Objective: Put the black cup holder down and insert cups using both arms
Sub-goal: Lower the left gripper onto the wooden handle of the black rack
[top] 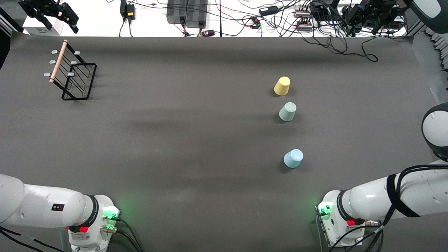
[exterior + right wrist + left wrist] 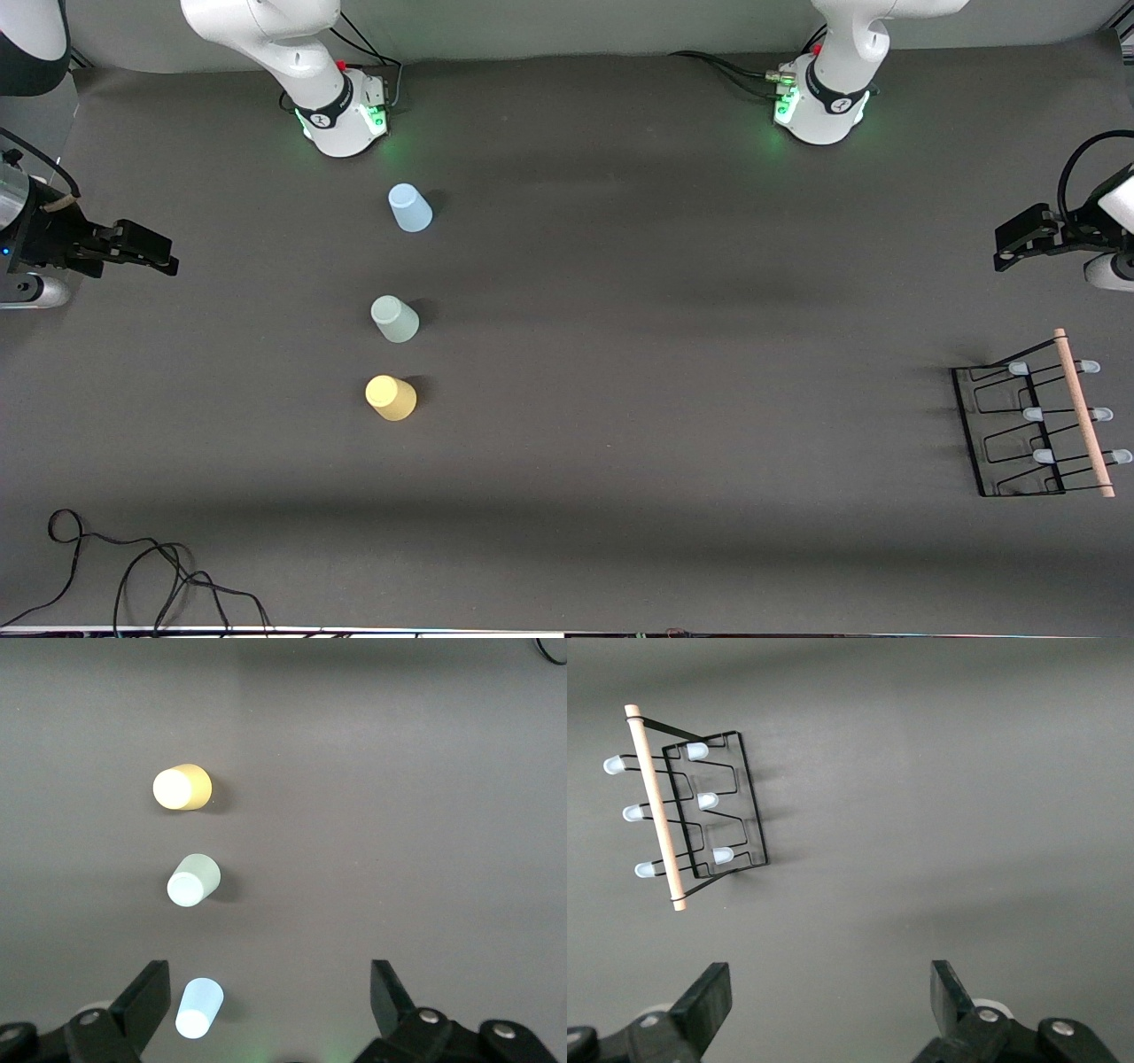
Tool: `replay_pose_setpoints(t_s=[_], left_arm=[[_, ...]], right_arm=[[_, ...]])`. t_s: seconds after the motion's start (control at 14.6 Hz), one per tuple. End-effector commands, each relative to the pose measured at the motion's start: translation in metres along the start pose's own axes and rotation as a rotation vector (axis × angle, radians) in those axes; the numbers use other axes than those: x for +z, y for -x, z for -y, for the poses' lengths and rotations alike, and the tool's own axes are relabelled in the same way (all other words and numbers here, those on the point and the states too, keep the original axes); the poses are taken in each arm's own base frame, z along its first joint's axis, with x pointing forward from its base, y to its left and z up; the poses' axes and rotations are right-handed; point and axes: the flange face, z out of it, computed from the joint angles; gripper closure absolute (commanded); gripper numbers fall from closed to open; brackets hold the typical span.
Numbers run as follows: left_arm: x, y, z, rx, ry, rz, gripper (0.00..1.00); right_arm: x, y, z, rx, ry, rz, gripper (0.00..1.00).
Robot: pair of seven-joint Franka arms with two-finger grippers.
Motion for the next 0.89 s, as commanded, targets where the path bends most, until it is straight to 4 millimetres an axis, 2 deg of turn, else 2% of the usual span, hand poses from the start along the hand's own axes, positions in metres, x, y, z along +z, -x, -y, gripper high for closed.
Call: replay_pose_setpoints(t_s=[0.0,0.21,0.41,0.48,0.69,0.82], left_arm=[[-0.001,-0.001,0.004,-0.019,-0.015,-0.007,0.0],[0.003,-0.013,0.005,-0.019,-0.007,-0.034,0.0],[0.008,-0.016,0.01,-0.011,-0.009,-0.034,0.0],[0.017,-0.019,0.01,-0.032,-0.007,-0.014,0.0],[0.039,-0.029,0.038,-0.058,-0.023,0.007,0.0],[0.071,-0.046,0.063,-0.091,-0.027,0.005,0.0]], right_arm=[[-0.004,-0.001,0.001,0.0,0.006,0.0,0.0],[-0.004,-0.001,0.0,0.0,0.006,0.0,0.0],[-0.004,-0.001,0.0,0.002,0.008,-0.002,0.0],[-0.004,-0.001,0.0,0.002,0.006,-0.002,0.0],[-0.004,-0.001,0.0,0.002,0.008,-0.002,0.0],[-0.004,-0.001,0.0,0.002,0.006,0.0,0.0]])
